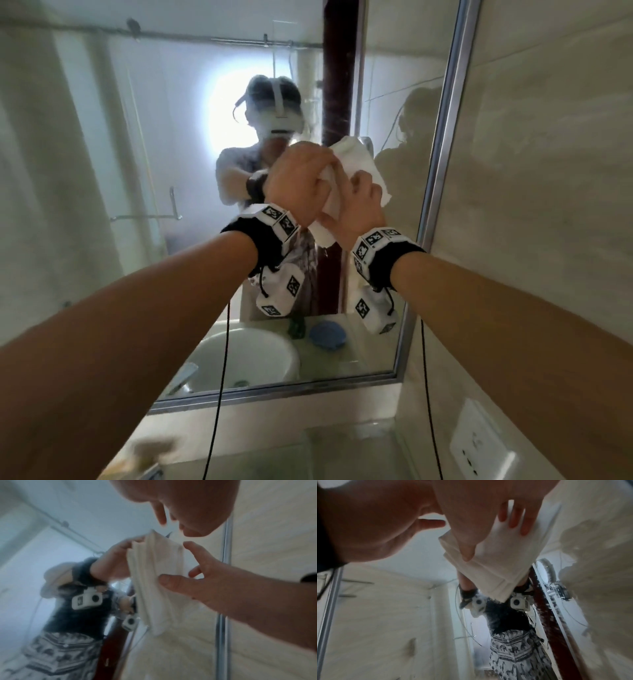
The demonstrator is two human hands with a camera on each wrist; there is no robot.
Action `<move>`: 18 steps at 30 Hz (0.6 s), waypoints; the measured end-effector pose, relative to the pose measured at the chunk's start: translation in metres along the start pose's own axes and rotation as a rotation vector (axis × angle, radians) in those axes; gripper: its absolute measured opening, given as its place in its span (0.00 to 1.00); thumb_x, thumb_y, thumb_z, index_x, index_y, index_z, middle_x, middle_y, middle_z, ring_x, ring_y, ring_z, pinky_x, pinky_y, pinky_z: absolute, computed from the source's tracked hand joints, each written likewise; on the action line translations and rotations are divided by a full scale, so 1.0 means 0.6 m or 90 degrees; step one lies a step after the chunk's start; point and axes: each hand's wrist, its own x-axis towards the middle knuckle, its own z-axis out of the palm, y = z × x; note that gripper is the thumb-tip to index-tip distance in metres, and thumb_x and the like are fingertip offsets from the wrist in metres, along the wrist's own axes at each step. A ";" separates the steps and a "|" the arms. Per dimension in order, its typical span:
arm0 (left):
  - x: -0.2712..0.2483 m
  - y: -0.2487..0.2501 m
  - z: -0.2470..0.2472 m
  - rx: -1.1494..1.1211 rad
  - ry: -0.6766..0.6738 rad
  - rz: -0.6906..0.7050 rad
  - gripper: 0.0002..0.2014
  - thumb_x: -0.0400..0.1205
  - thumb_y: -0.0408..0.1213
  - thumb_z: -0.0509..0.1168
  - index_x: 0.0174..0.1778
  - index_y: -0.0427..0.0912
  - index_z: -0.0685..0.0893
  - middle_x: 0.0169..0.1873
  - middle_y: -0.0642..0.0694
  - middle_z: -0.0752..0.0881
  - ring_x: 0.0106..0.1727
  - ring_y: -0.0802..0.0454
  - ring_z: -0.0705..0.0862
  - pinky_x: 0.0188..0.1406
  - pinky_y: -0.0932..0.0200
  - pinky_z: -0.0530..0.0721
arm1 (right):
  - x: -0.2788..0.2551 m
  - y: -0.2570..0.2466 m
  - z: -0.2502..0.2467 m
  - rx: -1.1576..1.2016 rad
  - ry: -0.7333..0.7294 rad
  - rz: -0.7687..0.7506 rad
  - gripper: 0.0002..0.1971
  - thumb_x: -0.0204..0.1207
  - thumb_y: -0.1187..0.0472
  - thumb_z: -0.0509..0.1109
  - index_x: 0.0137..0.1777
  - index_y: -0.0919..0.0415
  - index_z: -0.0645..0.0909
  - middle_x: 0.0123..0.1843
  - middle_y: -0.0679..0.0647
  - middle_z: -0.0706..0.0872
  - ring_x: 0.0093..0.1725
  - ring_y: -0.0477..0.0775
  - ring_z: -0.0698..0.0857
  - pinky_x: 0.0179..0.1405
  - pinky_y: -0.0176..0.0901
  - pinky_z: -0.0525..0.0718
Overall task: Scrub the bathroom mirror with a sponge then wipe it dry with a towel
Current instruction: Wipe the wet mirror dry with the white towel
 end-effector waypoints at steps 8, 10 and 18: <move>-0.167 -0.101 -0.073 0.357 0.052 -0.472 0.61 0.70 0.64 0.74 0.87 0.36 0.46 0.86 0.33 0.44 0.86 0.32 0.45 0.83 0.38 0.51 | -0.006 -0.054 0.047 -0.110 0.054 0.025 0.51 0.68 0.54 0.75 0.86 0.49 0.46 0.82 0.66 0.53 0.81 0.71 0.55 0.78 0.70 0.59; -0.189 -0.117 -0.074 0.325 0.038 -0.573 0.68 0.66 0.68 0.75 0.87 0.36 0.39 0.85 0.32 0.38 0.86 0.32 0.39 0.83 0.36 0.48 | -0.006 -0.051 0.058 -0.091 0.051 -0.006 0.50 0.69 0.50 0.72 0.86 0.51 0.45 0.84 0.67 0.49 0.83 0.70 0.48 0.78 0.76 0.53; -0.169 -0.124 -0.004 0.194 0.082 -0.692 0.77 0.56 0.80 0.69 0.85 0.39 0.33 0.84 0.31 0.33 0.84 0.30 0.34 0.83 0.31 0.42 | -0.013 0.010 0.072 -0.080 0.085 -0.089 0.40 0.73 0.41 0.65 0.83 0.50 0.54 0.85 0.65 0.49 0.85 0.65 0.46 0.74 0.83 0.48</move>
